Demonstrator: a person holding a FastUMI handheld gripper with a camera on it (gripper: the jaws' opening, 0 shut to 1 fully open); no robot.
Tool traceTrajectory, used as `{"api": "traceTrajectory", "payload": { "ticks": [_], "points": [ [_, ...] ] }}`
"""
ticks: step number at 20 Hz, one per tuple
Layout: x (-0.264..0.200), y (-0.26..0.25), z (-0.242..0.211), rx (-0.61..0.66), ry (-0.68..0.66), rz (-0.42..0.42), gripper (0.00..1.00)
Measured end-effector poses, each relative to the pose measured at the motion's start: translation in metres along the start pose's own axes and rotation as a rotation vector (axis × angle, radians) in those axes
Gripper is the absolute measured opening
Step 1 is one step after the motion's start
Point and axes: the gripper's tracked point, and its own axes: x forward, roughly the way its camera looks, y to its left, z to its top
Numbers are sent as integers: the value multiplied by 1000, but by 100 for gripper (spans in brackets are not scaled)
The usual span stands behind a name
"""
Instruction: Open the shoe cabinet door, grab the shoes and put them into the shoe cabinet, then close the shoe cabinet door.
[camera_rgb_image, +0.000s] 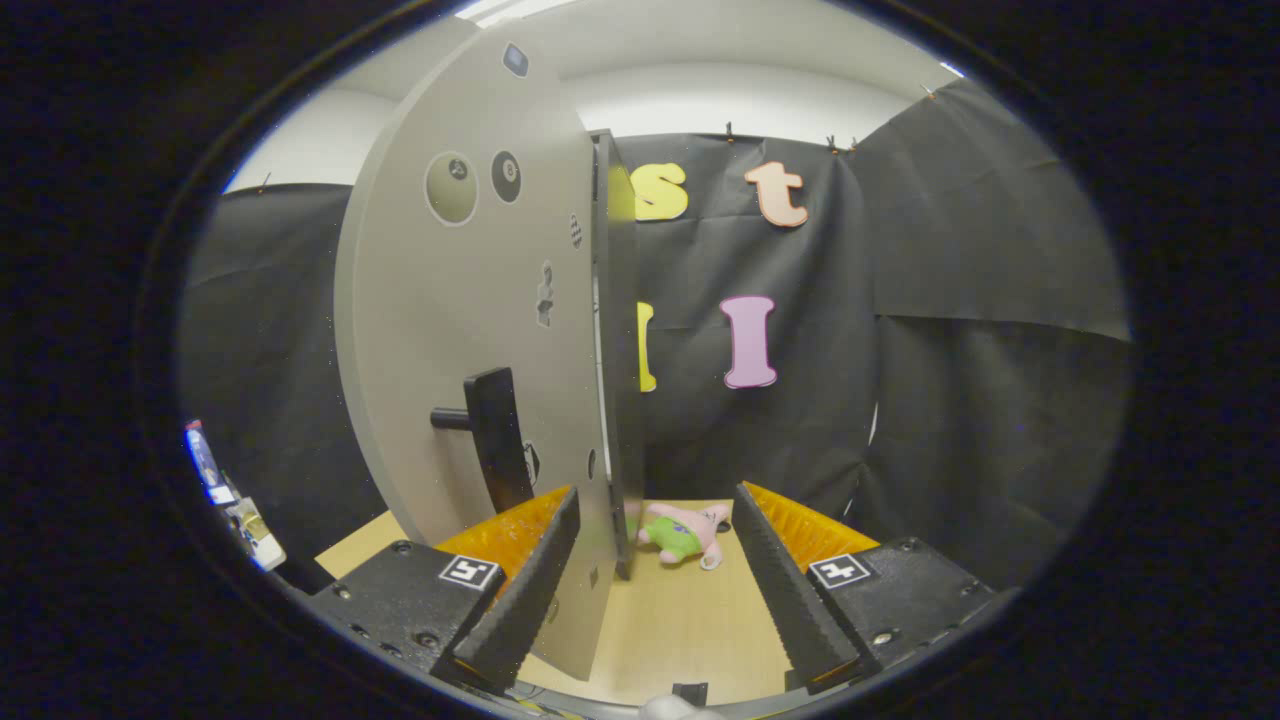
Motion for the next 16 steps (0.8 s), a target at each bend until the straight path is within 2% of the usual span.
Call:
{"api": "traceTrajectory", "payload": {
  "ticks": [5,16],
  "points": [
    [0,18,0,-7,19,52,95],
    [13,115,1,-7,29,134,95]
  ]
}}
